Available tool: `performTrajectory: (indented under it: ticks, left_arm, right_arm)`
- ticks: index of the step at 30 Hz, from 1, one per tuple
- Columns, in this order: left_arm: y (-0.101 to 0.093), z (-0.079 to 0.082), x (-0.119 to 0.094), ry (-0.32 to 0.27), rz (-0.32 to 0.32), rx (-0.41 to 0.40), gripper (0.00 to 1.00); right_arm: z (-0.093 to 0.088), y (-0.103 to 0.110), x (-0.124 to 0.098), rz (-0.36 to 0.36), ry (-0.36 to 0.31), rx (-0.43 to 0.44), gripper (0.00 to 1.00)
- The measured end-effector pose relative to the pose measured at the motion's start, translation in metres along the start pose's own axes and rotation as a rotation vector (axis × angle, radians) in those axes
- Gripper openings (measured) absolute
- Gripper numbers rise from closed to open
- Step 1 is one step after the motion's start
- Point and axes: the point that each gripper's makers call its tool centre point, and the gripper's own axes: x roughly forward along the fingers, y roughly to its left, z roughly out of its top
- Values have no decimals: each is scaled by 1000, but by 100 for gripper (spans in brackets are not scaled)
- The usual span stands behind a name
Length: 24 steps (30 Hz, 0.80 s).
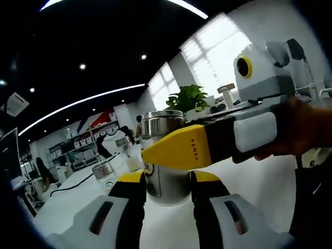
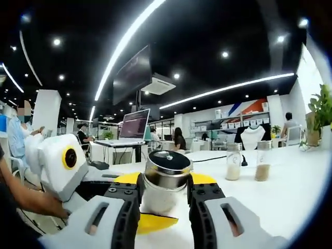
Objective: Rotate the seasoning bottle until the label or dispensing opening points toward the visible target arrow and the bottle remains upright within the marked orientation range
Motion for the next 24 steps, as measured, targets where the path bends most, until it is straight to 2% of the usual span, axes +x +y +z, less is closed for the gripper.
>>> performTrajectory:
  ticks: [2,5,9,11,13,14,15,16,17,20,22,24]
  left_arm:
    - [4,-2,-1,12,40,32,36]
    - [4,-2,1,15,39,23,36]
    - [2,-3,0,8,0,-6,36]
    - [-3,0,1,-18,-47,-46,36]
    - [-10,3,1,-52,-120,-83,37]
    - [-17,5,0,-65,-213,-142,37]
    - [-18,7,-1,-73,-249,-243,36]
    - [-20,8,-2,-78,-295,-310,36]
    - [-22,9,-3,-83,-324,-314,36]
    - [-26,13,-5,-110,-352,-232,36]
    - [-28,14,-6,-110,-366,-223,36]
    - [-32,18,-10,-133,-409,-214,36]
  right_arm:
    - [-2,0,2,-25,7,28,32]
    - [-3,-3,2,-88,3,59,31]
    - [-3,-4,2,-108,-7,81,31]
    - [-2,-7,-2,-97,-17,91,30]
    - [0,-9,-5,-73,-24,105,30]
    - [1,-11,-7,-57,-19,88,30]
    - [1,-7,-8,-1,-14,72,30]
    - [2,-6,-9,20,-12,65,30]
    - [2,-5,-11,44,-7,53,30]
    - [7,-3,-18,99,-13,-10,30]
    - [8,1,-23,135,-16,-26,30]
    - [10,5,-26,177,-22,-30,30]
